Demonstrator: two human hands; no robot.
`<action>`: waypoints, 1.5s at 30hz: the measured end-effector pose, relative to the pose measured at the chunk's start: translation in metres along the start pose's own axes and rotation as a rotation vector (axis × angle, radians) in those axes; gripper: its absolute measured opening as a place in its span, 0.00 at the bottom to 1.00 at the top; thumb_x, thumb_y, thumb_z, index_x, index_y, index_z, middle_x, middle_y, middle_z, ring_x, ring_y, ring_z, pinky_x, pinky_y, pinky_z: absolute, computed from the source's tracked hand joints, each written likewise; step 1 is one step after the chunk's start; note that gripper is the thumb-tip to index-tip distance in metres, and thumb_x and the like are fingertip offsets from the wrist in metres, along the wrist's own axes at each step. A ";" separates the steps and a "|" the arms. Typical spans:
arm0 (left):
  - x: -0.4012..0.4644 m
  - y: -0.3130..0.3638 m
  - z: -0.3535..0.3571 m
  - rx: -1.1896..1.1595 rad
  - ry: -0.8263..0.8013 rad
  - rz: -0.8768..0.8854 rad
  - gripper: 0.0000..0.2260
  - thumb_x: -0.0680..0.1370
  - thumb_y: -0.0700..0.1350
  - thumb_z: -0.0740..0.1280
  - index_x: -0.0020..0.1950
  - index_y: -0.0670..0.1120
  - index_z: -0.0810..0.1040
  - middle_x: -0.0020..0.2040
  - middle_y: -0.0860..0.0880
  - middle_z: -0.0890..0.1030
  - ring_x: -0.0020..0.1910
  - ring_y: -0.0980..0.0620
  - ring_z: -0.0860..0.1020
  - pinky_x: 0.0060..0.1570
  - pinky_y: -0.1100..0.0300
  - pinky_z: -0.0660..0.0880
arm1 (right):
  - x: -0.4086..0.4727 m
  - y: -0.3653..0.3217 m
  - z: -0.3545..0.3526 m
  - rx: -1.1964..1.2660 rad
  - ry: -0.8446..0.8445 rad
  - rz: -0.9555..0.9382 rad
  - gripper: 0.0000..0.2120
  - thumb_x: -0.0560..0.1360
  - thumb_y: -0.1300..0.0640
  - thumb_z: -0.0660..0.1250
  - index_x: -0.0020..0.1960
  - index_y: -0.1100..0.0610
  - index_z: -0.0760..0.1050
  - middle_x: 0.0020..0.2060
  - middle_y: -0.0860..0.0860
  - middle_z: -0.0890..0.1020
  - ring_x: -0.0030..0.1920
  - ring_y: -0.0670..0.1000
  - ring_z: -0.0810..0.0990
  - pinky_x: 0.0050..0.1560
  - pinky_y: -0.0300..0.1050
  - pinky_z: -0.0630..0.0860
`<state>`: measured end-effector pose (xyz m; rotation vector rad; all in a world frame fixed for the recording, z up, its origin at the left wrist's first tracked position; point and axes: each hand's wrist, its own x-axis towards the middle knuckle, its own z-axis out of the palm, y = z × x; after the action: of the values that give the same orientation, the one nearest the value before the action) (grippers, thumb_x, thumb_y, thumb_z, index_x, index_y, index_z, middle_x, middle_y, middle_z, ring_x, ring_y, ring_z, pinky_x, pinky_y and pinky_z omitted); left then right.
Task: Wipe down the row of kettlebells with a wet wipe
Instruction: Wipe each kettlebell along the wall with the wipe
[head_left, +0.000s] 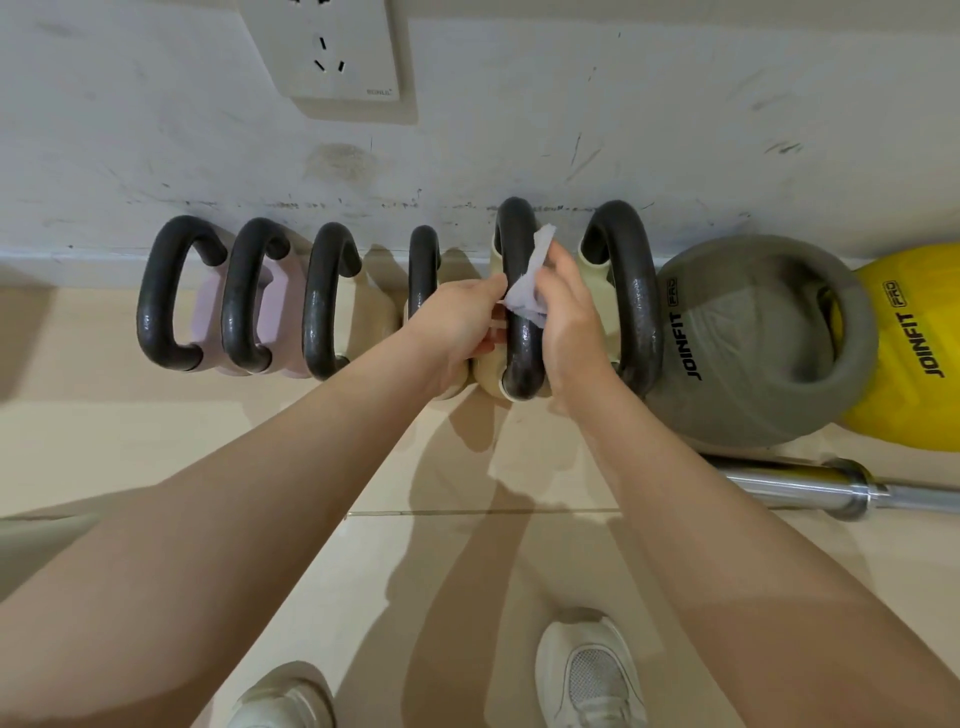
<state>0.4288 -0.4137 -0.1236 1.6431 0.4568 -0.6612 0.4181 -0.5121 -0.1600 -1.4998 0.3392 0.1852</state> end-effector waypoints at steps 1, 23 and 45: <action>0.000 0.001 0.000 0.009 -0.004 0.002 0.14 0.81 0.50 0.55 0.41 0.50 0.75 0.39 0.52 0.78 0.38 0.55 0.75 0.45 0.64 0.74 | -0.002 -0.002 -0.002 -0.016 -0.020 0.000 0.25 0.76 0.51 0.56 0.73 0.50 0.61 0.65 0.53 0.74 0.65 0.51 0.74 0.68 0.54 0.68; 0.003 -0.005 0.000 -0.089 0.006 -0.022 0.26 0.80 0.61 0.43 0.45 0.53 0.79 0.38 0.60 0.79 0.43 0.56 0.78 0.43 0.66 0.70 | -0.002 0.023 -0.004 -0.156 -0.061 -0.120 0.24 0.81 0.59 0.49 0.75 0.49 0.53 0.75 0.47 0.59 0.74 0.43 0.57 0.75 0.49 0.54; 0.021 -0.018 -0.026 -0.334 -0.163 -0.151 0.34 0.78 0.65 0.43 0.75 0.44 0.59 0.75 0.45 0.63 0.74 0.50 0.61 0.73 0.54 0.55 | 0.058 -0.033 -0.024 -1.684 -0.609 -0.966 0.22 0.74 0.51 0.50 0.40 0.60 0.79 0.41 0.54 0.81 0.56 0.57 0.77 0.73 0.54 0.53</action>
<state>0.4377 -0.3869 -0.1483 1.2379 0.5444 -0.7797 0.4807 -0.5436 -0.1491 -2.8789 -1.3874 0.1136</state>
